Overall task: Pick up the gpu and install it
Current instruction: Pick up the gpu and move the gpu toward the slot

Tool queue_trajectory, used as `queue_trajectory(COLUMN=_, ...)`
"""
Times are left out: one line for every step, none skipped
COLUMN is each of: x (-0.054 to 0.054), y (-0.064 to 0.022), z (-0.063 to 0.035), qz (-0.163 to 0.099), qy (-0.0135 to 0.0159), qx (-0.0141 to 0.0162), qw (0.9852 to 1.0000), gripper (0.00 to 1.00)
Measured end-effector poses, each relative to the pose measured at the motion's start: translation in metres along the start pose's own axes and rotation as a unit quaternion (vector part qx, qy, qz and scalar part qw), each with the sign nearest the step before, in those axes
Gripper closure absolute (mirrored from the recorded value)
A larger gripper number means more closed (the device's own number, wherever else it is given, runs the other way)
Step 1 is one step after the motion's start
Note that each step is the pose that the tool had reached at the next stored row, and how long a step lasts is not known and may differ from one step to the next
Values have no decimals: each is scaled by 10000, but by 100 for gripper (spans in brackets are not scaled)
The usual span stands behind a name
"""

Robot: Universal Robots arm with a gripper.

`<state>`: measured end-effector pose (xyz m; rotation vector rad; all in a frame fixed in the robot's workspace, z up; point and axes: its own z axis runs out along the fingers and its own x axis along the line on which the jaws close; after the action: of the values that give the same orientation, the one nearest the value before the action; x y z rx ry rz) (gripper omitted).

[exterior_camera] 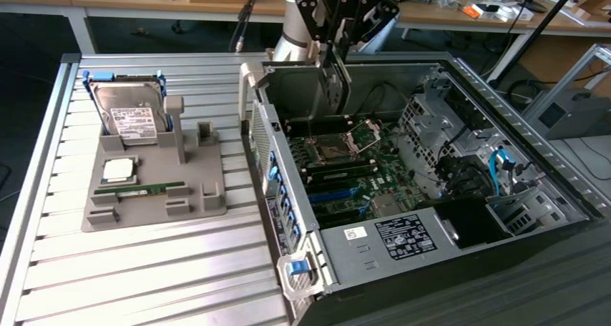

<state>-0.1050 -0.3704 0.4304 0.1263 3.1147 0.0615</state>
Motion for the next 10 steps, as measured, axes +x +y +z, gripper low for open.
queue_trajectory(x=-15, y=-5, z=6, qz=0, qy=0, qx=0, qw=10000, gripper=73)
queue_trajectory(x=-28, y=-9, z=11, qz=0, qy=0, qx=0, qw=10000, gripper=73)
queue_trajectory(x=-38, y=-14, z=16, qz=0, qy=0, qx=-1, qw=10000, gripper=73)
queue_trajectory(x=-51, y=-21, z=22, qz=0, qy=1, qx=-1, qw=10000, gripper=73)
queue_trajectory(x=-59, y=-25, z=26, qz=0, qy=1, qx=0, qw=10000, gripper=73)
queue_trajectory(x=-73, y=-33, z=32, qz=0, qy=1, qx=0, qw=10000, gripper=73)
queue_trajectory(x=-83, y=-38, z=37, qz=0, qy=1, qx=0, qw=10000, gripper=73)
queue_trajectory(x=-94, y=-44, z=42, qz=0, qy=1, qx=0, qw=10000, gripper=73)
queue_trajectory(x=-104, y=-50, z=46, qz=0, qy=1, qx=0, qw=10000, gripper=73)
queue_trajectory(x=-114, y=-56, z=51, qz=0, qy=1, qx=0, qw=10000, gripper=73)
